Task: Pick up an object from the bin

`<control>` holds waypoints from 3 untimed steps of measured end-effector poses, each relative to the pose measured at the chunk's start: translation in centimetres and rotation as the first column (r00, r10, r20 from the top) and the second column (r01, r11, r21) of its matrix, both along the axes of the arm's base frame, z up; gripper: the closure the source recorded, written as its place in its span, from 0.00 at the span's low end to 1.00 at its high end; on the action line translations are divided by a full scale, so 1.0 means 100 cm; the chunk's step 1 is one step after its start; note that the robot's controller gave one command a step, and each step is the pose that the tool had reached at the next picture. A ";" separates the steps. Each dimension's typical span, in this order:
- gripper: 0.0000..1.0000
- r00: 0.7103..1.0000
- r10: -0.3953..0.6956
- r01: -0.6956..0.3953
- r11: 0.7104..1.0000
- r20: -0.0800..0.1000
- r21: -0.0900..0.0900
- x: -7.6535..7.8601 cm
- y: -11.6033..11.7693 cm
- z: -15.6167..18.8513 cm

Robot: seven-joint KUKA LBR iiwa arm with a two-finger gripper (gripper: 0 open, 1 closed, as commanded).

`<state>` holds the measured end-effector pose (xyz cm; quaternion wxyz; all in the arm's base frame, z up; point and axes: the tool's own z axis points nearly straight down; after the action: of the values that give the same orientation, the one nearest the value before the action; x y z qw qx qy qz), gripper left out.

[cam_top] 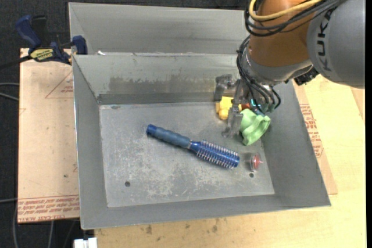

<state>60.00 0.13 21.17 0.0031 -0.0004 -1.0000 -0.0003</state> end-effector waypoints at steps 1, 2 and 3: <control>0.00 0.989 0.149 -0.149 0.989 -0.002 0.002 -0.051 0.020 -0.091; 0.00 0.987 0.162 -0.162 0.987 0.009 -0.001 -0.003 -0.018 -0.145; 1.00 0.986 0.164 -0.164 0.986 0.008 0.000 -0.004 -0.016 -0.142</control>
Offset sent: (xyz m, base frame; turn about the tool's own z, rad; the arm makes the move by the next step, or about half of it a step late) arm -0.0482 0.0190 -0.0871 -0.1508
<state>59.59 -1.48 6.93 -0.0007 0.0820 -0.9966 -0.0004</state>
